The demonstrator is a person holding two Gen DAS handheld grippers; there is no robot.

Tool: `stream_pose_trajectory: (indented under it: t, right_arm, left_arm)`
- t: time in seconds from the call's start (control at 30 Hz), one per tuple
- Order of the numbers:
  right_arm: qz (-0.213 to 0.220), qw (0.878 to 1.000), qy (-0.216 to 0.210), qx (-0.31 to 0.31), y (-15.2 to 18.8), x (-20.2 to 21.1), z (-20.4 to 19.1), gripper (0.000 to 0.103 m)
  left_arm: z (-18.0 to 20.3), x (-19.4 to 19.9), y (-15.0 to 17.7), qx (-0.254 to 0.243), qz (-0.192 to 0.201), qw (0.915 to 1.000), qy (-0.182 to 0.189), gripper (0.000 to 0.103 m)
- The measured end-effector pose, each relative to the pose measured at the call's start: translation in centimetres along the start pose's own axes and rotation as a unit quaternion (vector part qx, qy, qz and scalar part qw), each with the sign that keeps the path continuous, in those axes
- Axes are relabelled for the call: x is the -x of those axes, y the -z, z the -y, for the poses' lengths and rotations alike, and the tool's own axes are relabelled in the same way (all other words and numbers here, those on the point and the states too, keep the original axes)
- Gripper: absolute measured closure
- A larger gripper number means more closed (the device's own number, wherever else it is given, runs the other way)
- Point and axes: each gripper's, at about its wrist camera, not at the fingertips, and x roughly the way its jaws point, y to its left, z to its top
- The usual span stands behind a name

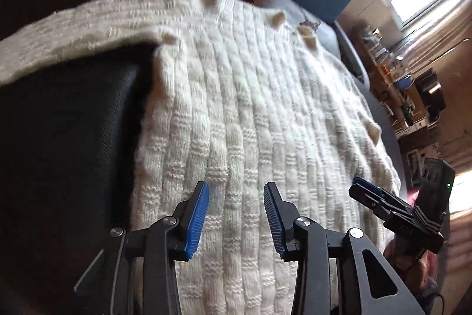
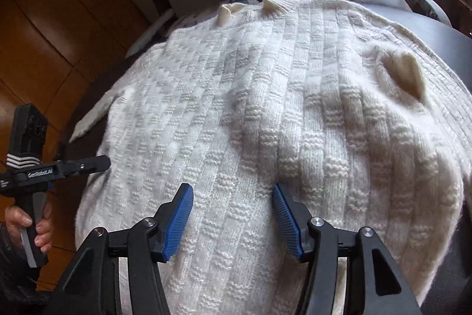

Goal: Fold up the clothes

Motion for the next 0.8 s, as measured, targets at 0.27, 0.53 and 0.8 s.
stream_pose_trajectory:
  t: [0.27, 0.53, 0.8]
  right_arm:
    - [0.09, 0.995, 0.039, 0.018, -8.9, 2.5, 2.6, 0.046]
    - [0.062, 0.994, 0.09, 0.006, -15.1, -1.4, 7.7, 0.046]
    - [0.056, 0.995, 0.085, -0.014, -15.9, -3.7, 10.7, 0.046]
  left_arm:
    - [5.3, -1.6, -10.0, -0.069, 0.054, 0.9954, 0.039, 0.069]
    - [11.9, -10.2, -22.2, -0.09, 0.033, 0.9895, 0.108, 0.045]
    - [15.2, -20.1, -26.7, -0.113, -0.047, 0.9878, 0.096, 0.047]
